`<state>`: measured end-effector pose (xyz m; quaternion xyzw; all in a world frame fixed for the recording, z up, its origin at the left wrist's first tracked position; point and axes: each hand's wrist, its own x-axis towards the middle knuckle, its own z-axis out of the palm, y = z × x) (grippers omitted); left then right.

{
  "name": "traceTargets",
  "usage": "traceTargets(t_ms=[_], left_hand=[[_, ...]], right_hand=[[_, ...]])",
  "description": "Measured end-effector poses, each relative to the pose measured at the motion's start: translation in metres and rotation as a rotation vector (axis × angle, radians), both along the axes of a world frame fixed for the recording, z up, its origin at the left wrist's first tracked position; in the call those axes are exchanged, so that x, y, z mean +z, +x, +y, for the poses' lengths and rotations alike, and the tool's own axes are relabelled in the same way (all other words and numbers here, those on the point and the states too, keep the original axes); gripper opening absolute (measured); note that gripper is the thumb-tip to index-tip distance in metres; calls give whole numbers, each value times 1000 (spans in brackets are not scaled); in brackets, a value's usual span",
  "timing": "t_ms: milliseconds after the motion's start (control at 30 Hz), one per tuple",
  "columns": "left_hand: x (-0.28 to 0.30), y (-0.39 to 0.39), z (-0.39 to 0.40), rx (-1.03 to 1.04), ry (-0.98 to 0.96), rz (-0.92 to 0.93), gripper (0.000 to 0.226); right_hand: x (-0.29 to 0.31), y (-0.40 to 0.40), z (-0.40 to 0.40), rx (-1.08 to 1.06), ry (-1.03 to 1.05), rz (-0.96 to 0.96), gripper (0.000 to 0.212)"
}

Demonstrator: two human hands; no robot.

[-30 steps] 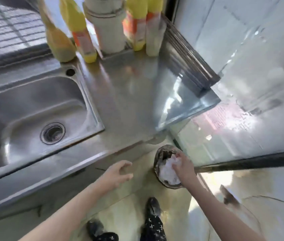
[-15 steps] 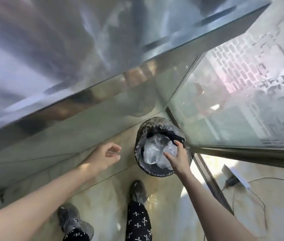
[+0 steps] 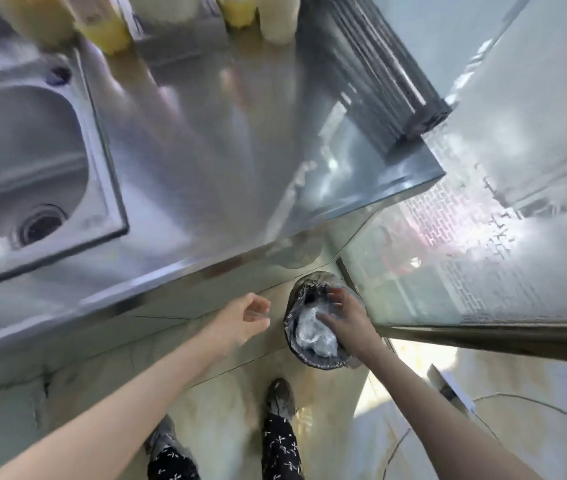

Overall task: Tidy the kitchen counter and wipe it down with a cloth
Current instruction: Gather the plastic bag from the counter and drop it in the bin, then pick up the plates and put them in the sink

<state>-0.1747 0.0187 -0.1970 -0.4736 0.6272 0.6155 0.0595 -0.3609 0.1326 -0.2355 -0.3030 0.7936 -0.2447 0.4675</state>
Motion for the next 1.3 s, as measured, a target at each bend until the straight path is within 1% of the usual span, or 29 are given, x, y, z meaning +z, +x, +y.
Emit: traceTargets(t_ms=[67,133,267,333,400,500,633,733,867,1000,1067,1167,1233,1300], left_hand=[[43,11,-6,-26,-52,39,21],[84,27,-13,8,-124,83,21],[157,73,-24,220,-228,115,18],[187,108,-27,322,-298,119,23],[215,153,-23,377,-354,102,27],[238,236,-2,480,-396,56,24],[254,350,38,754,-440,-42,34],[265,429,73,943,-466,-63,34],[269,527,122,1121,-490,-101,34],[265,611,172,1309,-453,-142,33],[261,646,196,1368,-447,-164,32],[253,689,237,1477,-398,-184,33],[241,715,270,1528,-351,-278,34],[226,738,305,1674,-302,-366,42]], right_hand=[[60,11,-20,140,-80,-12,48],[113,23,-41,238,-174,-9,43],[204,61,-86,455,-295,64,38],[237,90,-112,570,-340,120,40],[265,128,-134,704,-377,176,43],[294,198,-157,882,-445,195,43],[312,318,-168,1061,-505,115,41],[315,413,-162,1194,-543,51,39],[314,533,-140,1371,-553,-8,40],[312,644,-105,1500,-540,-86,41],[306,694,-86,1553,-512,-116,38],[289,761,-54,1598,-397,-168,35],[274,799,-31,1654,-348,-161,37],[257,833,-8,1722,-296,-136,39]])
